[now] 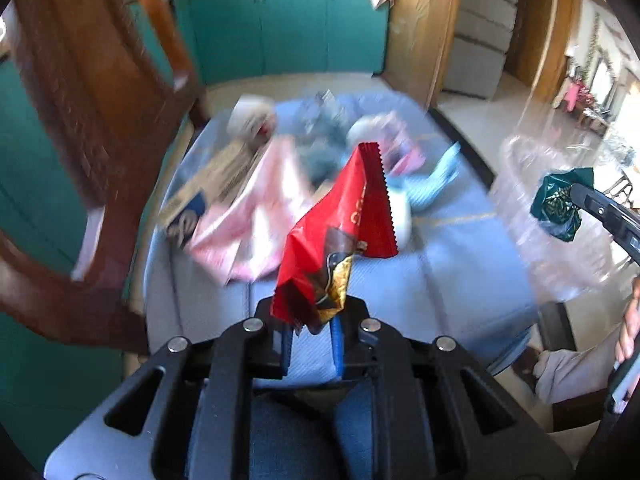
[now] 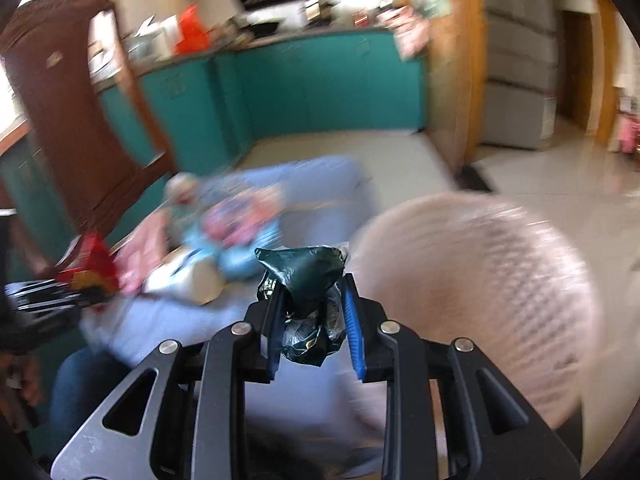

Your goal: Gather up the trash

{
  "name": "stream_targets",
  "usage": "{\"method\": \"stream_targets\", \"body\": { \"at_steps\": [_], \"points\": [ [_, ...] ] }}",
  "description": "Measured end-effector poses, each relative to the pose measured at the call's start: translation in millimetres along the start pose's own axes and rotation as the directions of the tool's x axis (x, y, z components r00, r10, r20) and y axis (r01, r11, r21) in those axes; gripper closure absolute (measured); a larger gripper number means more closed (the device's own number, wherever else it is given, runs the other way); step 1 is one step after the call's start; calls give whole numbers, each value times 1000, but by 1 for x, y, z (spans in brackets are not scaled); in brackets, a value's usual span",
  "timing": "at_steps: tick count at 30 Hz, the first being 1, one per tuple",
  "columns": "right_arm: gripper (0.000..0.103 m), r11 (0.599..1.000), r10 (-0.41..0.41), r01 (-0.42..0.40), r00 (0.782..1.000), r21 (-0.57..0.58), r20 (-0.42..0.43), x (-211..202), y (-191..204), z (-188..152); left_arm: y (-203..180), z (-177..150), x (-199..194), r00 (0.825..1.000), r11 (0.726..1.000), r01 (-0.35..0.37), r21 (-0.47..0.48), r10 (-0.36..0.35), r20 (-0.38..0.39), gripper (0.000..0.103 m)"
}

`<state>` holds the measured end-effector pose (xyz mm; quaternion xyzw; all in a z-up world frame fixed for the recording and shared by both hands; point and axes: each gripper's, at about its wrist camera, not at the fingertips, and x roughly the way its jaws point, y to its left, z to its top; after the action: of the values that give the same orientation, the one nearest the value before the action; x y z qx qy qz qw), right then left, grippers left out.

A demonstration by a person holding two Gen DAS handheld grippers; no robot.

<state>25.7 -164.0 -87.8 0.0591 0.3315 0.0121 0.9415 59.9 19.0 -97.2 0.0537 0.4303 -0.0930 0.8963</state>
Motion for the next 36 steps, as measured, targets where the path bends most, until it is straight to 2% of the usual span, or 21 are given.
{"method": "stream_targets", "body": {
  "at_steps": [2, 4, 6, 8, 10, 11, 12, 14, 15, 17, 18, 19, 21, 23, 25, 28, 31, 36],
  "points": [
    [75, 997, -70, 70, 998, 38, 2, -3, -28, 2, -22, 14, -4, 999, 998, 43, 36, -43, 21, 87],
    [75, 986, -165, 166, 986, 33, -25, 3, -48, -1, -40, 27, -7, 992, 991, 122, 59, -124, 23, 87],
    [75, 981, -186, 188, 982, 46, -39, 6, -67, -6, -65, 39, -8, 978, 975, 203, 93, -207, 31, 87],
    [75, 977, -190, 195, 979, 84, -67, 12, -87, -10, -96, 47, -6, 968, 959, 243, 149, -250, 32, 87],
    [69, 973, -197, 208, 974, 100, -107, 16, -99, -13, -131, 59, 5, 947, 931, 317, 182, -321, -6, 87],
    [58, 968, -211, 222, 972, 120, -98, 12, -105, -14, -149, 65, 12, 925, 906, 378, 191, -377, -43, 87],
    [42, 964, -216, 224, 974, 141, -71, 2, -109, -14, -161, 67, 16, 912, 891, 409, 198, -405, -61, 86],
    [35, 960, -212, 212, 977, 181, -20, -13, -117, -16, -187, 72, 23, 912, 881, 409, 237, -404, -74, 85],
    [35, 957, -222, 219, 975, 190, -6, -21, -119, -15, -194, 73, 25, 910, 876, 414, 248, -408, -77, 83],
    [35, 946, -266, 259, 964, 197, 9, -32, -123, -13, -208, 75, 29, 907, 870, 418, 262, -415, -71, 56],
    [35, 938, -291, 282, 957, 202, 17, -38, -126, -14, -209, 75, 27, 912, 875, 405, 265, -406, -54, 27],
    [35, 935, -299, 289, 954, 204, 20, -41, -127, -14, -209, 75, 23, 924, 888, 373, 269, -382, -18, 15],
    [34, 933, -309, 297, 951, 205, 30, -48, -128, -15, -208, 73, 18, 948, 913, 292, 284, -317, 44, 13],
    [32, 934, -314, 302, 949, 193, 36, -51, -124, -17, -197, 74, 18, 973, 943, 182, 278, -214, 90, 11],
    [32, 940, -302, 291, 953, 180, 37, -48, -119, -17, -176, 67, 16, 985, 967, 81, 241, -114, 128, 10],
    [32, 961, -238, 230, 971, 150, 35, -38, -103, -13, -138, 50, 19, 990, 984, -22, 178, -3, 138, 10],
    [32, 989, -120, 118, 993, 84, 16, -17, -66, -7, -98, 33, 22, 989, 985, -114, 127, 100, 111, 11],
    [32, 1000, 25, -25, 999, -7, -32, 36, 3, 0, -32, 15, 18, 984, 984, -173, 28, 171, 54, 14]
  ]
}}
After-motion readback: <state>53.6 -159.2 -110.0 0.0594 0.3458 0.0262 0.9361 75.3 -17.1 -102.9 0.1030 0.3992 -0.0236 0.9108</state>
